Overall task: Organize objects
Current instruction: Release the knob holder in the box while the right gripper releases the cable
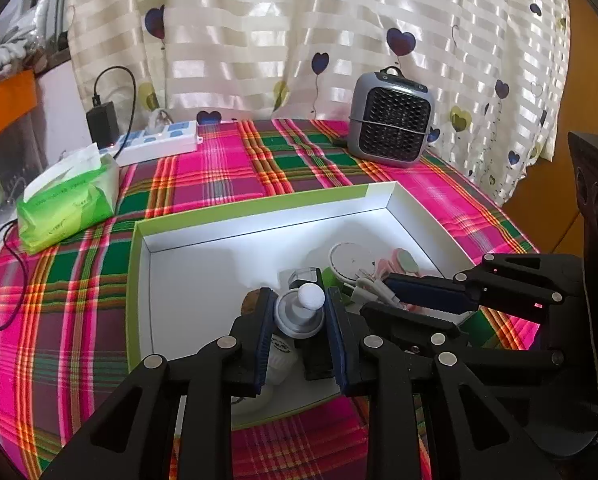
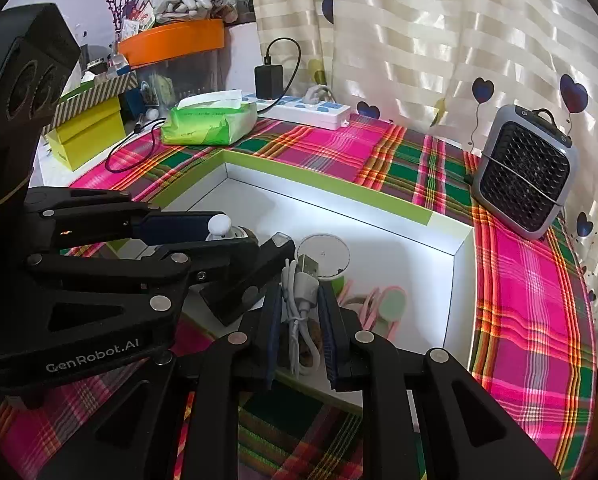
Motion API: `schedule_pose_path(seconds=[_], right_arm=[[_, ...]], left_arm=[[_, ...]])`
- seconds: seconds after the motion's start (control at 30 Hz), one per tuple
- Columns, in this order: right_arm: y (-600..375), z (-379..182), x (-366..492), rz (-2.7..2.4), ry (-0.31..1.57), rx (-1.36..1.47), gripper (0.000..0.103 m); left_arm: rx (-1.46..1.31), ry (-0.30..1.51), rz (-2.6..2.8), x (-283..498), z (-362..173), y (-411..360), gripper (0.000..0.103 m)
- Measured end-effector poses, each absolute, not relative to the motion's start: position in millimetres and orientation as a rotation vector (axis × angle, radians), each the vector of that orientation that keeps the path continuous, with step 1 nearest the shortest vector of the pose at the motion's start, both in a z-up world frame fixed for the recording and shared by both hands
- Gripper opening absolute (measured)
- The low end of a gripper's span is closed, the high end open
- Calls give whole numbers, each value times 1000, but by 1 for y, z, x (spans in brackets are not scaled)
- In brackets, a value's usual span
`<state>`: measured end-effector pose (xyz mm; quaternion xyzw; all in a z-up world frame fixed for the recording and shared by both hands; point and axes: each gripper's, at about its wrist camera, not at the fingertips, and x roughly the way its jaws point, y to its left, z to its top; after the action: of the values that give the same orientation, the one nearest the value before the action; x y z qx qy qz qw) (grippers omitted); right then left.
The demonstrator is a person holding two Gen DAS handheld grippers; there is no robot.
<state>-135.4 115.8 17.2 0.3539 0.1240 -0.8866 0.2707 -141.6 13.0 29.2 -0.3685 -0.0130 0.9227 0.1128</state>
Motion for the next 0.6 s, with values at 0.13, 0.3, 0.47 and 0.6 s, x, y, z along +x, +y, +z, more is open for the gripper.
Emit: schedule_pose_path(seconds=[0.13,0.3,0.47,0.6], right_arm=[[117,21,-132,-2396,336,917,31],[119,29,-127,-2414,336,886,35],[123,34,-121,-2434,326,881,35],[125,35,-115,-2441,321,882,35]], left_arm=[[-1031,-46,2713,-138,34,13,30],[-1003,-78,2716,-134,40,10,32],[-1006,-94,2724,-129,43,7,32],[-1020,-106,2724,-124,44,4,32]])
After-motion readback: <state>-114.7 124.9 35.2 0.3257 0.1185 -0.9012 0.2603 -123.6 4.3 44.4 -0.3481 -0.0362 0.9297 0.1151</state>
